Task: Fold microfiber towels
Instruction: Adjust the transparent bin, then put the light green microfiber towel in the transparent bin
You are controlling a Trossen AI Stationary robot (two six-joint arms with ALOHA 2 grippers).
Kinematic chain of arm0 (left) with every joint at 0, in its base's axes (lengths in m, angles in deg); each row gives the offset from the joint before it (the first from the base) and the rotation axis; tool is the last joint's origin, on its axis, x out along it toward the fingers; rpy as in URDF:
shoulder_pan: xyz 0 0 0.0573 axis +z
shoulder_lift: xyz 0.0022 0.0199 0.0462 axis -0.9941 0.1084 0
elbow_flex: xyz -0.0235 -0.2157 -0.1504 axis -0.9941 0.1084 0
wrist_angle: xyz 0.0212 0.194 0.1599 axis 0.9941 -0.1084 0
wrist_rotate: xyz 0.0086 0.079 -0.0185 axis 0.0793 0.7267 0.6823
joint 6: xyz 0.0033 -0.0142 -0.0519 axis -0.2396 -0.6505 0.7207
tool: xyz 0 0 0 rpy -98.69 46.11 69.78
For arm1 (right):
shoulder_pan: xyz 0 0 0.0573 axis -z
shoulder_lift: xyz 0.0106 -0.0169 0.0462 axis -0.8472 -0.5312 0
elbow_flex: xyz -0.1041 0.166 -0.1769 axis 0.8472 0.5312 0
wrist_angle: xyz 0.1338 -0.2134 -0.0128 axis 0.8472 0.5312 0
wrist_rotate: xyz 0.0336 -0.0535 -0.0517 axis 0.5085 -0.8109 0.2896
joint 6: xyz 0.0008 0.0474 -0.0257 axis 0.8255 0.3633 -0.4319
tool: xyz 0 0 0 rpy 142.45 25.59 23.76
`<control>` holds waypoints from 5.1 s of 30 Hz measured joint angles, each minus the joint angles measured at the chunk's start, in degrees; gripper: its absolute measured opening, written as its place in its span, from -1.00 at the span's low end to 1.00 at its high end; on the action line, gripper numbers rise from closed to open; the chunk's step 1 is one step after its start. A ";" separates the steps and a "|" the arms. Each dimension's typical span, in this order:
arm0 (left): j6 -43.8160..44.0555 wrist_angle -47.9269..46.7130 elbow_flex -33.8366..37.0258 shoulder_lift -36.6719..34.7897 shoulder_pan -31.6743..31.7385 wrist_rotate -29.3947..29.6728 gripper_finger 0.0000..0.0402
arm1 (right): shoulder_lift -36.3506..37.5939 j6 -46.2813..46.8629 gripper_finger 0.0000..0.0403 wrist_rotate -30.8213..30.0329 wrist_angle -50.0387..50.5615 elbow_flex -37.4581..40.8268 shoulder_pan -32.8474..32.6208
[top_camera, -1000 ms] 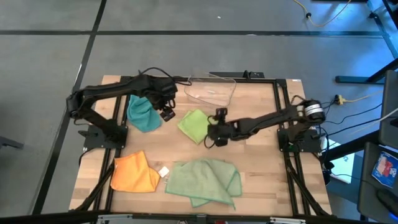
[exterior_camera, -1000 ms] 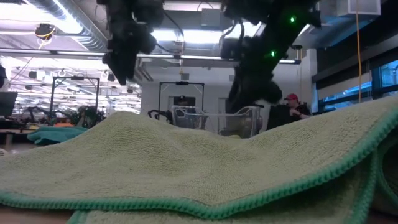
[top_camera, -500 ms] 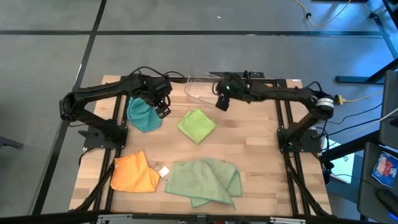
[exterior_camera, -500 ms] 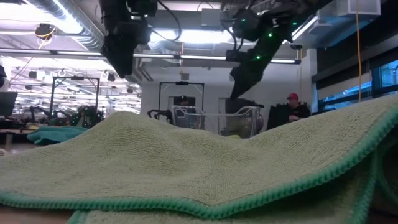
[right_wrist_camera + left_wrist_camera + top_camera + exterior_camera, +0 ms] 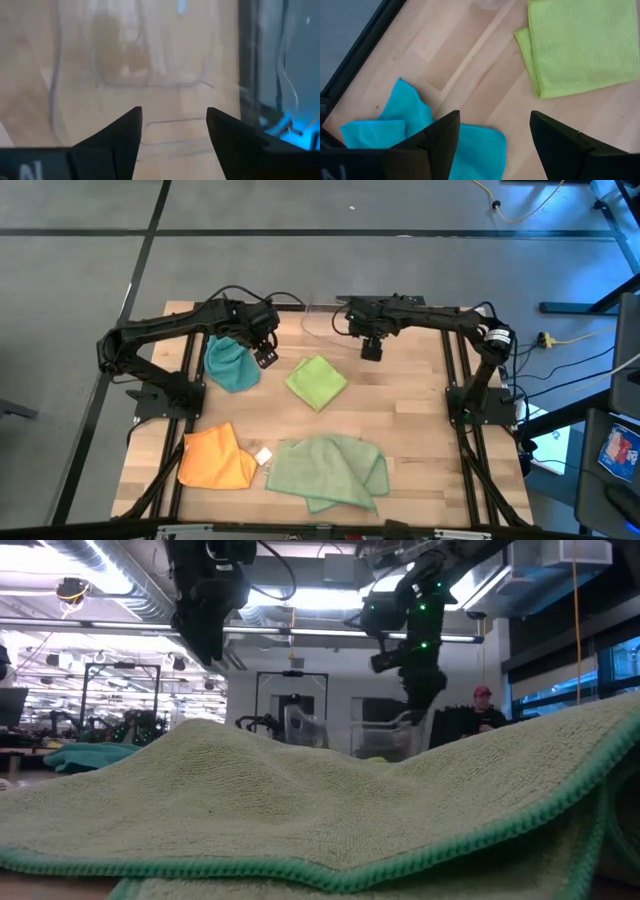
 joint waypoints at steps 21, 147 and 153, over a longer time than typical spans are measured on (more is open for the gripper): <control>-0.44 3.99 0.00 0.00 0.00 0.02 0.17 | 5.84 0.99 0.12 6.30 -2.41 -0.01 4.95; -2.97 8.13 0.02 0.00 -11.10 4.15 0.17 | 8.32 19.56 0.12 1.67 -72.27 32.39 -27.64; -2.90 8.13 0.02 0.00 -11.10 4.13 0.17 | -3.35 24.04 0.12 1.76 -60.21 19.02 -27.66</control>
